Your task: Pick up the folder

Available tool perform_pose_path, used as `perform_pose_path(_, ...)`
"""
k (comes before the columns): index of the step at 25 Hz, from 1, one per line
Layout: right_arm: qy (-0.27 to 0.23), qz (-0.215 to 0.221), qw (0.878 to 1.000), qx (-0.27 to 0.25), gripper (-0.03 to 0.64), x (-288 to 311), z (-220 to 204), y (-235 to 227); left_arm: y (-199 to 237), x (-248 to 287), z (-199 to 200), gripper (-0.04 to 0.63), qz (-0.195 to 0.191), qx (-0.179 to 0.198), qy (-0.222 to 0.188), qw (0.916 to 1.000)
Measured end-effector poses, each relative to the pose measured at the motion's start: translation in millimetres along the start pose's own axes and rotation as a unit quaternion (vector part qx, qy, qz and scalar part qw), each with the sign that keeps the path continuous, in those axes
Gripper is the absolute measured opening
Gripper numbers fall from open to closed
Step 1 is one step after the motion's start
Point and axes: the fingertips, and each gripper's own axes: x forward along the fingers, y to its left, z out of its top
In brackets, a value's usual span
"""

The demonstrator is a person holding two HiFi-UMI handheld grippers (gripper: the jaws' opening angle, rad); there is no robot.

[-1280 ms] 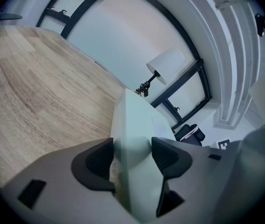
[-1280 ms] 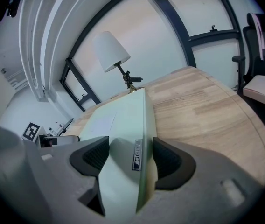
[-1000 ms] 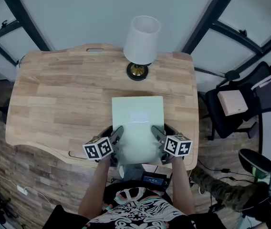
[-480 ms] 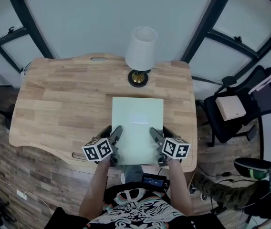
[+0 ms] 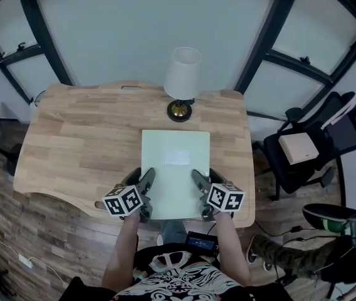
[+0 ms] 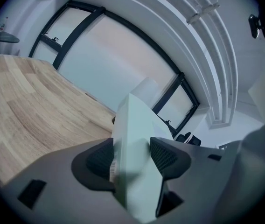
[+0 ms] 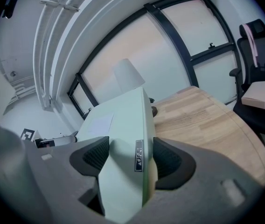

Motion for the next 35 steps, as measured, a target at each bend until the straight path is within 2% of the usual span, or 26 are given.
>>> perform_pose_path(15,-0.048,0.009,0.998,-0.043,0.288,-48,28,37,-40,-43,22,0.229,-0.034,0.011,-0.051,0.9981)
perform_pose_path(35,-0.05,0.009,0.998,-0.042,0.288,-59,23,48,-44,-58,21,0.229,-0.033,0.016,-0.056,0.9978)
